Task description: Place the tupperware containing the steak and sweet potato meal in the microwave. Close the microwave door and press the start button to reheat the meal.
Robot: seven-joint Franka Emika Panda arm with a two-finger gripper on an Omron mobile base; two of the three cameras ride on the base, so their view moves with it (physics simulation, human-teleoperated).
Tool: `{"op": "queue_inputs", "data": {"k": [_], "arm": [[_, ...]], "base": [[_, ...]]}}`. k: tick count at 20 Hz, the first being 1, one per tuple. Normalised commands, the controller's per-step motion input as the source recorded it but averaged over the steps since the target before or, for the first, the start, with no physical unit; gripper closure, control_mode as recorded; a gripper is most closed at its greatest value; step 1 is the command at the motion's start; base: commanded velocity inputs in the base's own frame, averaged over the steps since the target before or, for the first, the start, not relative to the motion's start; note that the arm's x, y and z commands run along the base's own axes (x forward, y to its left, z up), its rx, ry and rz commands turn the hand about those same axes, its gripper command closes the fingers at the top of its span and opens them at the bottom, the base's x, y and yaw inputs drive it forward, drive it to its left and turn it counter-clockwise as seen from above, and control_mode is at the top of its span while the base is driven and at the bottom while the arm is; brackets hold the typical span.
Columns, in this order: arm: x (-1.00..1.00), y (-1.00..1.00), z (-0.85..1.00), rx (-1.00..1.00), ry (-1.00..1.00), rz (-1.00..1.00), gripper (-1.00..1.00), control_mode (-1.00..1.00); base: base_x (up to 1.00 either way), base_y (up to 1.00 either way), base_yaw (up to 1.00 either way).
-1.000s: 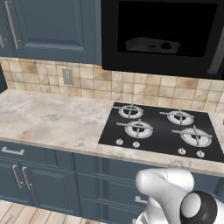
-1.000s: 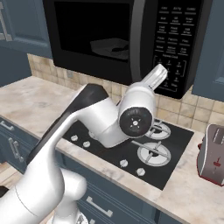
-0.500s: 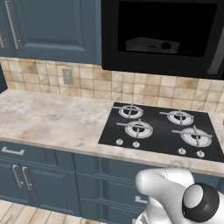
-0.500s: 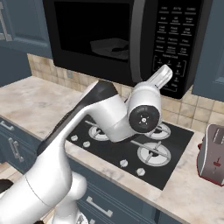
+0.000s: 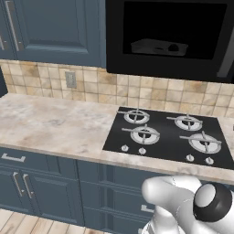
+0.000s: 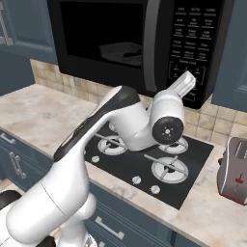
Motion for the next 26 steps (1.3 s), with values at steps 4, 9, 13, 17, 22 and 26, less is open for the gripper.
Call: {"op": "queue_inputs", "data": {"k": [4, 9, 13, 17, 22, 26], "arm": [[0.27, -0.03, -0.16, 0.0, -0.06, 0.0, 1.0, -1.0], [0.27, -0.02, -0.17, 0.0, -0.07, 0.0, 1.0, -1.0], [0.35, -0.04, -0.13, 0.0, -0.07, 0.0, 1.0, -1.0], [0.37, -0.11, -0.06, 0.0, -0.06, 0.0, 1.0, -1.0], [0.35, -0.2, 0.0, 0.0, -0.06, 0.0, 1.0, -1.0], [0.32, -0.28, 0.0, 0.0, -0.02, -0.01, 1.0, -1.0]], "base": [[0.0, 0.0, 0.0], [0.0, 0.0, 0.0], [0.0, 0.0, 0.0], [0.0, 0.0, 0.0], [0.0, 0.0, 0.0], [0.0, 0.0, 0.0]]}}
